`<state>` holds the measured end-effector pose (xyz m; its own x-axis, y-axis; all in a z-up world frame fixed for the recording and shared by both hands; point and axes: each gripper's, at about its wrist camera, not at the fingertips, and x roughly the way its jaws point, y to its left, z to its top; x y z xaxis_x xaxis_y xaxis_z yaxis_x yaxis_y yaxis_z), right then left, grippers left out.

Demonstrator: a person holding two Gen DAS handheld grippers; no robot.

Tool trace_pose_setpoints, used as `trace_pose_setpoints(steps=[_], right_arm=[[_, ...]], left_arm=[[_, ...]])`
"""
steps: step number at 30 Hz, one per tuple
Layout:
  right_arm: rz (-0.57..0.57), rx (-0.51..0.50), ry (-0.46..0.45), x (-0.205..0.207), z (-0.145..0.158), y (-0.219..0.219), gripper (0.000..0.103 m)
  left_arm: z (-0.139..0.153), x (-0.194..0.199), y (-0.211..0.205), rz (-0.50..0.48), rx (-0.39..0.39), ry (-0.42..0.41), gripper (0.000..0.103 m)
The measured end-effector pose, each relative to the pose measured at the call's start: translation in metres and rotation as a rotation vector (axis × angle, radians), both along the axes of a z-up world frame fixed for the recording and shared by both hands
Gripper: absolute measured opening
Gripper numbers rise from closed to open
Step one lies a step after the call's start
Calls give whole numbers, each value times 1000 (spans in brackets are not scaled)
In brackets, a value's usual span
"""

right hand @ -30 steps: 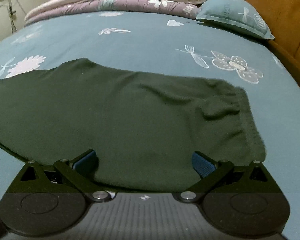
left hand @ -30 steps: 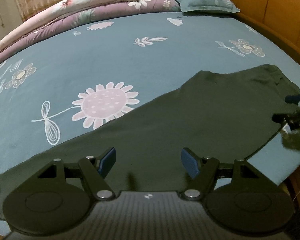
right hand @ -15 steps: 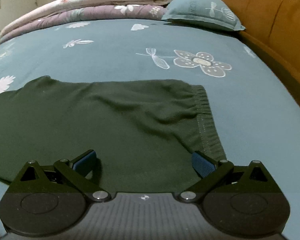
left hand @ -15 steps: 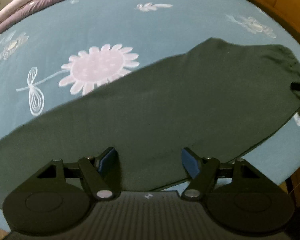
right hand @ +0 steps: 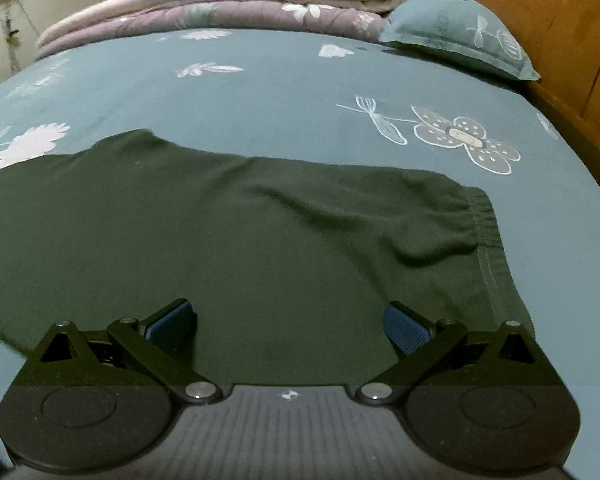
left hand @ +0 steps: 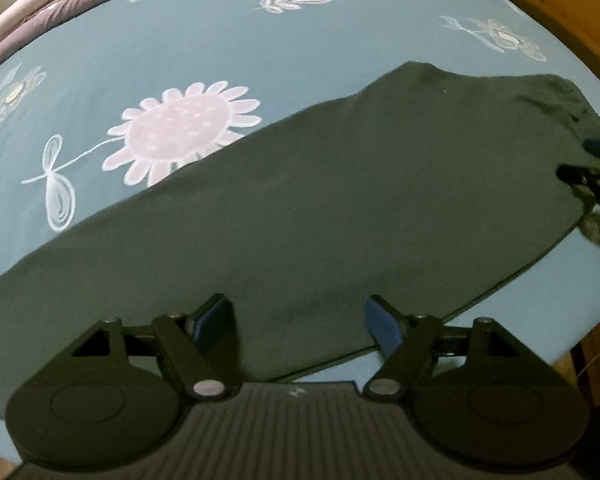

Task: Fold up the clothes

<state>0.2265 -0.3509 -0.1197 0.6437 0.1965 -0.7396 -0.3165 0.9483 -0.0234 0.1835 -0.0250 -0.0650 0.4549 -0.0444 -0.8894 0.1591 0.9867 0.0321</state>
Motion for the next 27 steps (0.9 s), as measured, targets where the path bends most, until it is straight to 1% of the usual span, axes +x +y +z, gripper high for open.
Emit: trace_pose_setpoints(steps=[2, 4, 7, 9, 11, 14, 15, 19, 21, 25, 27], right_arm=[[-11, 5, 10, 0, 5, -1, 103], [-7, 9, -6, -1, 13, 3, 103], [43, 41, -21, -1, 20, 17, 103], [80, 42, 4, 0, 15, 29, 103], [90, 12, 27, -1, 4, 37, 103], [79, 26, 9, -7, 0, 36, 103], [80, 34, 9, -7, 0, 34, 103], [82, 34, 11, -5, -1, 35, 103], [77, 33, 13, -5, -1, 36, 103], [68, 31, 14, -5, -2, 37, 103], [68, 31, 17, -5, -1, 37, 103]], left_arm=[[6, 0, -2, -10, 14, -26, 77], [10, 3, -5, -19, 28, -44, 77], [6, 8, -9, -25, 24, -39, 77], [-1, 9, -11, -15, 18, -31, 77], [-8, 7, -9, 10, 1, -22, 82], [-8, 5, -2, 47, -39, -19, 83], [-7, 6, -2, 48, -39, -13, 83], [3, 12, -7, 26, -45, -40, 82], [5, 17, -12, 5, -65, -50, 83], [-6, 23, -18, -22, -39, -27, 84], [-7, 22, -15, -16, -55, -33, 85]])
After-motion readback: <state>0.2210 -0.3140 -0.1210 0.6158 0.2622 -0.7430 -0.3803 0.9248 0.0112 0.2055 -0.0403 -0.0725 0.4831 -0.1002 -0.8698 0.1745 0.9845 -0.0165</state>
